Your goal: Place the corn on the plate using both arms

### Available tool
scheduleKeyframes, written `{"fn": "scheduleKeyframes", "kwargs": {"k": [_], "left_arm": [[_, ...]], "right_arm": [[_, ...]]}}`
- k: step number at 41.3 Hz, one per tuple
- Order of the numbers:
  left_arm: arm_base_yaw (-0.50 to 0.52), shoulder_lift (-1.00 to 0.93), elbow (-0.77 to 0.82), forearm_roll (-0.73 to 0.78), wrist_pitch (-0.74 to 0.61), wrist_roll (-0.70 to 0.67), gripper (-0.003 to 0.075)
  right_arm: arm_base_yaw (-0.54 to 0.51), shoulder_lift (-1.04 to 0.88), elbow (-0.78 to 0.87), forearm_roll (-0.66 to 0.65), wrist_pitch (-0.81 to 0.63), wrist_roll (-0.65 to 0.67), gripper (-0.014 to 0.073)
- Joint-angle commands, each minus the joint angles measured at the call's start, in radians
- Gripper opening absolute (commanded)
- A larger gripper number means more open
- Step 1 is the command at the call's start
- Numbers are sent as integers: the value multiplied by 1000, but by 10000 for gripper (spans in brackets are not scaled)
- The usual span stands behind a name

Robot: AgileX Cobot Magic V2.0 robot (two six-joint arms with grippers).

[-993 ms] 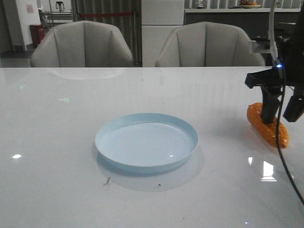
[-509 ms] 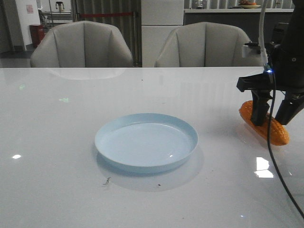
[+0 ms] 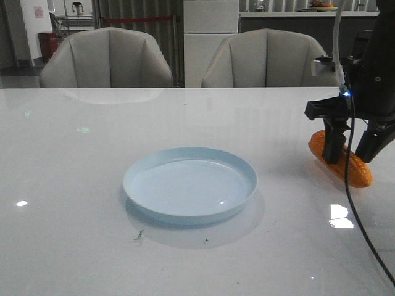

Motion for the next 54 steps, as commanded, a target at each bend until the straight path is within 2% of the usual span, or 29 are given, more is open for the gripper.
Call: {"fn": "scheduleKeyframes", "kwargs": {"k": [1,9,18,32,35,38,42,46,48,54], "left_arm": [[0,-13,-27,7,-68,-9,89],[0,-13,-27,6,-68,-9,89],[0,-13,-27,6,-68,-9,89],[0,-8,-27,5,-68,-9,89],[0,-8,-27,5,-68,-9,89],[0,-8,-27,5,-68,-9,89],[0,-8,-27,5,-68,-9,89],[0,-8,-27,5,-68,-9,89],[0,-8,-27,5,-68,-9,89],[0,-8,-27,5,-68,-9,89]], "right_arm": [[-4,11,1,-12,-50,-3,408],[-4,11,1,-12,-50,-1,431],[-4,11,1,-12,-54,1,591],[-4,11,0,-12,-74,1,585],[-4,10,-3,-12,-72,1,541],[-4,10,-19,-12,-60,1,426],[-4,10,-63,-12,-23,1,201],[-4,10,-126,-12,32,1,57],[-4,10,-167,-12,64,1,22],[0,-6,-302,-12,133,-11,33]]}}
